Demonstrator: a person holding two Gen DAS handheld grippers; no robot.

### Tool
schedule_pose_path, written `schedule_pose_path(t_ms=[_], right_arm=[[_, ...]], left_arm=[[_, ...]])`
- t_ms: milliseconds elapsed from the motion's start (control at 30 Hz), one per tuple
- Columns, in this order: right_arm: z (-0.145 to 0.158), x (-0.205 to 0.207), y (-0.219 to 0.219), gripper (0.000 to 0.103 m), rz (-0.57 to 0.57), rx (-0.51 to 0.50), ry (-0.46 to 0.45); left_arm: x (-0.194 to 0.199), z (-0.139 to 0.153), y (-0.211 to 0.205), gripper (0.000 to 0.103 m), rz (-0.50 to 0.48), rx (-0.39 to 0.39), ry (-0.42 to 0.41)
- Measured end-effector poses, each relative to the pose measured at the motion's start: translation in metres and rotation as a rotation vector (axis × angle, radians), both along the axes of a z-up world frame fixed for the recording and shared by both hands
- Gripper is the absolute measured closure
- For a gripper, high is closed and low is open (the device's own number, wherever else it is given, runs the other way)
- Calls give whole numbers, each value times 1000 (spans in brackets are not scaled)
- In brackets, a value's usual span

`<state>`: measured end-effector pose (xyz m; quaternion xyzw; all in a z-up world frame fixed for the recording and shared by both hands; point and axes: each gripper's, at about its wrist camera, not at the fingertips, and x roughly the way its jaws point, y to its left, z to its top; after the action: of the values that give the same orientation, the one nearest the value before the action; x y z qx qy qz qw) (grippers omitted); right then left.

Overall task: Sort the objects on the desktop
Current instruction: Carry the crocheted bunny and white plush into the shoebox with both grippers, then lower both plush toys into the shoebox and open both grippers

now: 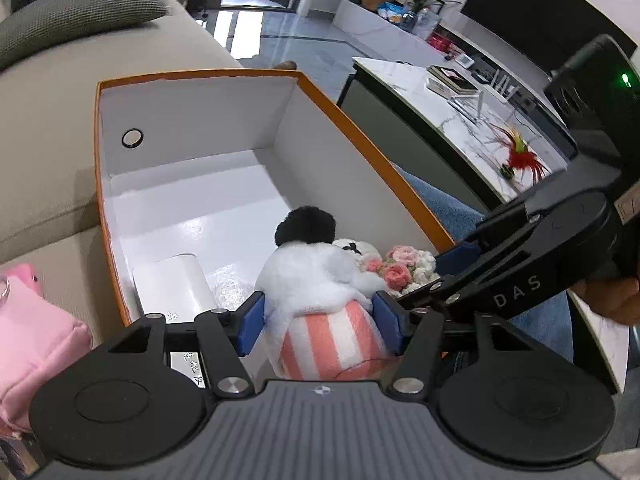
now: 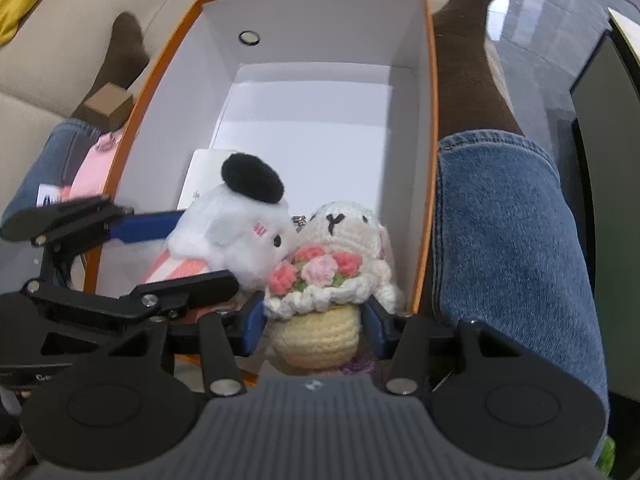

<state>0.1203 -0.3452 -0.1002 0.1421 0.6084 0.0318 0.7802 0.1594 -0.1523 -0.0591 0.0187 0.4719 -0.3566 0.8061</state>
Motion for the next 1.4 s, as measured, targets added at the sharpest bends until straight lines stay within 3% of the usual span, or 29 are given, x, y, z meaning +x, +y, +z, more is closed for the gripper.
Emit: schedule_pose_path(t_ms=[167,333,367,467,533,700,867,933,1067,1167,1400], right_arm=[[2,2,4,46,80,-18,9],[9,-1,12,38,140,-83,-1],[10,-2,14,39,153,-101,-5],[13,-6,16,47,195,-124,-10],[15,-7,17,55,222,-134,-19],[15,-6,19,61,244,-127,-29],[16,1,19,61,247,-109,-51],[17,5,21,58,260,-122,-69],[17,9,32,52,411,-223,-105],[11,12,39,50,534,-232,-108],[-7,19,51,46,685,-289,-128]], left_arm=[[-4,6,1,32,-46,22,-15],[-4,12,-1,33,-51,87,26],[-4,13,1,40,-53,91,48],[-2,18,6,49,-27,99,79],[2,18,7,64,-7,110,112],[2,5,9,88,60,188,167],[-3,6,4,88,97,220,115],[-3,4,2,88,71,197,135],[-7,-4,-3,88,36,217,152],[-4,-8,-2,88,48,188,178],[-10,0,3,88,34,153,151]])
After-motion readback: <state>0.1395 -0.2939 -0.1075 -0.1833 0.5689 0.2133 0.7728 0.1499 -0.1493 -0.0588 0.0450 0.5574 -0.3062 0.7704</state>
